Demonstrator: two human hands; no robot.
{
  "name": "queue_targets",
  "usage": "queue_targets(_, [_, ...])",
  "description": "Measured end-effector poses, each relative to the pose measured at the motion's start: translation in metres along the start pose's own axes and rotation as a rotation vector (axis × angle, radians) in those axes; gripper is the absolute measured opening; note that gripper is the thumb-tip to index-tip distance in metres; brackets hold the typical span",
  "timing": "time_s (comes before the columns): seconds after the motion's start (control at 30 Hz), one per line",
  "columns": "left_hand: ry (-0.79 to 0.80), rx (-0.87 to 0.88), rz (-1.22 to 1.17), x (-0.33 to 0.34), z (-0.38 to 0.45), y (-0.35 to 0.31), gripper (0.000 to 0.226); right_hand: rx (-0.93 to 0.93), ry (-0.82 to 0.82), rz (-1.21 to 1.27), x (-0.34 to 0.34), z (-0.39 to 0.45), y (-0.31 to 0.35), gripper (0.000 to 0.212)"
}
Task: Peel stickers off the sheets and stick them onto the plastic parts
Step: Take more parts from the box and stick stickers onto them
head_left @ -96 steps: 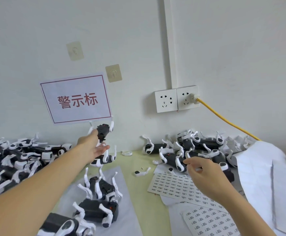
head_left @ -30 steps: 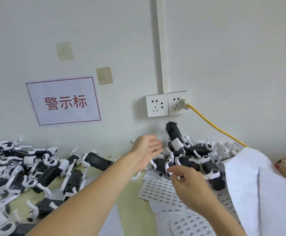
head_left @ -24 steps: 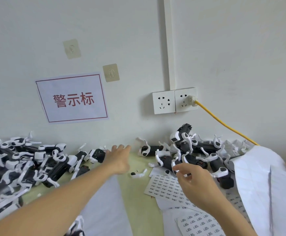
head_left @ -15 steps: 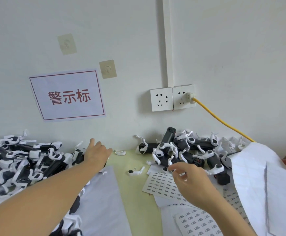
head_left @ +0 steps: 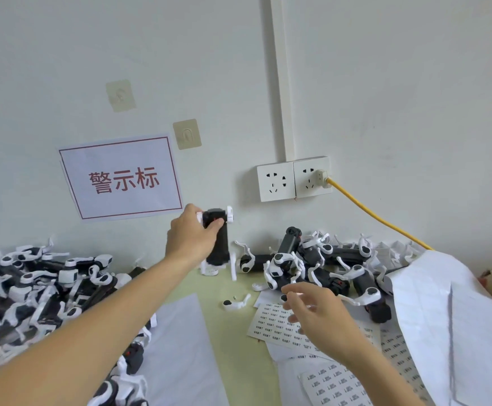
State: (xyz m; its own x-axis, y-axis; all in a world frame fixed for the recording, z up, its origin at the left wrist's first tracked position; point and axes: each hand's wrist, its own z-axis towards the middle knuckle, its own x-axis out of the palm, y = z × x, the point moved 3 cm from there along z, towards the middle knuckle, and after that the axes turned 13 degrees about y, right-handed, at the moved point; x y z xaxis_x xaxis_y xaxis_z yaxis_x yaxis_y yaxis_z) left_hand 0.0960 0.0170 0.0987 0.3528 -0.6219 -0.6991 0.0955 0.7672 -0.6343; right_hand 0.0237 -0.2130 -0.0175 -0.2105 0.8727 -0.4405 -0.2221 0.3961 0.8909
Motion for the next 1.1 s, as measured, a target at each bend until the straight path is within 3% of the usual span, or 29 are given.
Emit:
queue_targets(0.1, [0.057, -0.022, -0.560, 0.022, -0.029, -0.022, 0.025, -0.006, 0.060, 0.310, 0.008, -0.002, 0.006, 0.035])
queue_targets(0.2, [0.093, -0.078, -0.949, 0.058, -0.063, -0.029, 0.023, -0.057, 0.091, 0.614, 0.016, -0.002, 0.013, 0.054])
queue_targets(0.27, [0.113, -0.116, -1.137, 0.078, -0.085, -0.029, 0.026, -0.092, -0.043, 0.692, 0.014, 0.002, 0.011, 0.049])
queue_targets(0.37, [0.140, -0.078, -1.290, 0.093, -0.105, -0.026, 0.032, -0.062, -0.228, 0.619, 0.002, 0.003, 0.004, 0.039])
queue_targets(0.47, [0.216, 0.100, -1.130, 0.090, -0.113, -0.023, 0.054, -0.076, -0.258, 0.649, -0.004, 0.003, 0.004, 0.028])
queue_targets(0.67, [0.439, 0.383, -0.857, 0.075, -0.119, -0.023, 0.079, 0.060, 0.033, 0.967, 0.011, 0.002, 0.014, 0.032])
queue_targets(0.73, [0.543, 0.419, -0.847, 0.073, -0.121, -0.026, 0.073, 0.085, 0.146, 0.997, 0.017, 0.000, 0.017, 0.039])
queue_targets(0.83, [0.459, 0.378, -0.781, 0.067, -0.120, -0.023, 0.041, 0.144, 0.241, 0.946, 0.023, -0.003, 0.019, 0.037])
queue_targets(0.93, [0.373, 0.318, -0.729, 0.061, -0.114, -0.012, 0.039, 0.205, 0.239, 0.729, 0.018, -0.004, 0.016, 0.034])
queue_targets(1.03, [0.323, 0.196, -0.544, 0.055, -0.108, 0.005, 0.053, 0.231, 0.139, 0.144, -0.006, -0.004, 0.004, 0.028])
queue_targets(1.1, [0.261, 0.090, -0.342, 0.052, -0.104, 0.020, 0.047, 0.265, 0.106, -0.174, -0.024, -0.007, -0.006, 0.026])
